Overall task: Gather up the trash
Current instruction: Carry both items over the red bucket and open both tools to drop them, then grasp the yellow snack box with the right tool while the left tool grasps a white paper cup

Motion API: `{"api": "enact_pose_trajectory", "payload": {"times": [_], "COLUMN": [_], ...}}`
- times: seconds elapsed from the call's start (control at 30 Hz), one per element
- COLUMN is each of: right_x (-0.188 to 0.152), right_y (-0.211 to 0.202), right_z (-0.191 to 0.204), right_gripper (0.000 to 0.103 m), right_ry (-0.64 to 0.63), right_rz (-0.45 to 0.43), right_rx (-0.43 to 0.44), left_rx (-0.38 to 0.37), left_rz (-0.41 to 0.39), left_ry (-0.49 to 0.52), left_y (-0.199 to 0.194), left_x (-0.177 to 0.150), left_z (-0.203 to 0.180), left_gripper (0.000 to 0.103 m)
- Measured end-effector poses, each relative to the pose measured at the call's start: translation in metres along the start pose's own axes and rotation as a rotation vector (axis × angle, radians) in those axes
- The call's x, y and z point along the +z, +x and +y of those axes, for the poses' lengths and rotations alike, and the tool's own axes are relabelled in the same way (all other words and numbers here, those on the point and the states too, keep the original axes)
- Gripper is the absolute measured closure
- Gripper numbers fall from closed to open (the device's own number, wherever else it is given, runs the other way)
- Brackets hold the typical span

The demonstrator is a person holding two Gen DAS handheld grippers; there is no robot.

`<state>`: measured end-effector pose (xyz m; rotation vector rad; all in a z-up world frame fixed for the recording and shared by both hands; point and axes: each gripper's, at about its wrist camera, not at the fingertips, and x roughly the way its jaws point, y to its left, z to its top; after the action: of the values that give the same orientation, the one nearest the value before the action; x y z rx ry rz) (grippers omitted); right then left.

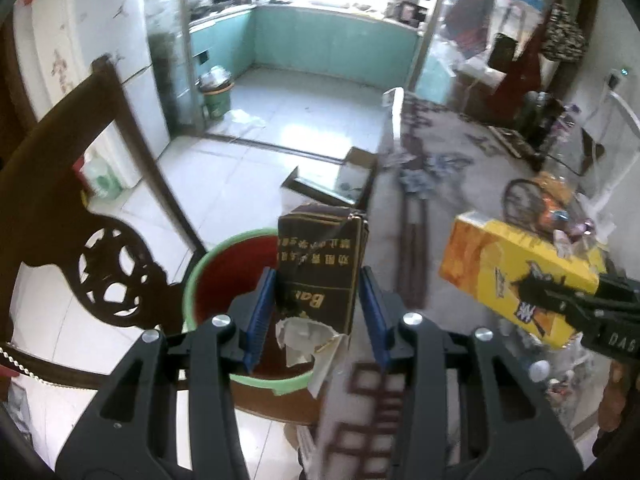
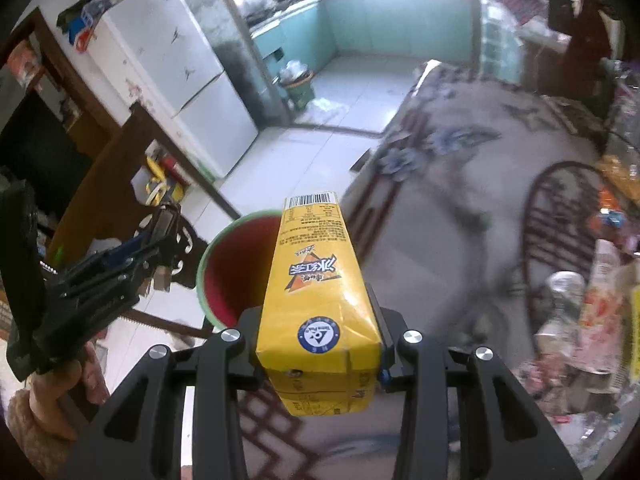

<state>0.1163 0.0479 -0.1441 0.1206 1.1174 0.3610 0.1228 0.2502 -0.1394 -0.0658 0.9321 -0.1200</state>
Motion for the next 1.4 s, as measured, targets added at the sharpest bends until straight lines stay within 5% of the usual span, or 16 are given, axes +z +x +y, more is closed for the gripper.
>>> {"api": "enact_pose_trajectory", "payload": {"times": [0.3, 0.67, 0.73, 0.77, 0.8, 1.4], "right_x": [0.015, 0.037, 0.040, 0.040, 0.040, 0.015], "right_y": [0.069, 0.108, 0.110, 0.109, 0.106, 0.015], "right_z": [0.034, 0.055, 0.055, 0.053, 0.052, 0.007], "right_gripper": [0.066, 0.065, 0.056, 0.039, 0.038, 0.038], "right_ry": [-0.025, -0.062, -0.061, -0.056, -0.052, 0.047], "right_rz": [0.119, 0.171, 0.174, 0.169, 0.151, -0.002], "right_rx": [0.023, 0.043, 0.054, 0.054, 0.050, 0.009], "left_rx": [0.022, 0.023, 0.038, 0.048, 0.050, 0.003], "left_rz": [0.082, 0.117, 0.119, 0.119, 0.114, 0.043], "left_ry": [-0.072, -0.089, -0.098, -0.104, -0.107, -0.017], "left_y": [0.036, 0.066, 0.071, 0.073, 0.073, 0.027], "left_x": [-0.001, 0.009, 0.011, 0.012, 0.012, 0.007], "left_z": [0.060, 0.085, 0.086, 0.086, 0.086, 0.029], "left_gripper": [0.062, 0.062, 0.055, 0.039, 0.035, 0.035]}}
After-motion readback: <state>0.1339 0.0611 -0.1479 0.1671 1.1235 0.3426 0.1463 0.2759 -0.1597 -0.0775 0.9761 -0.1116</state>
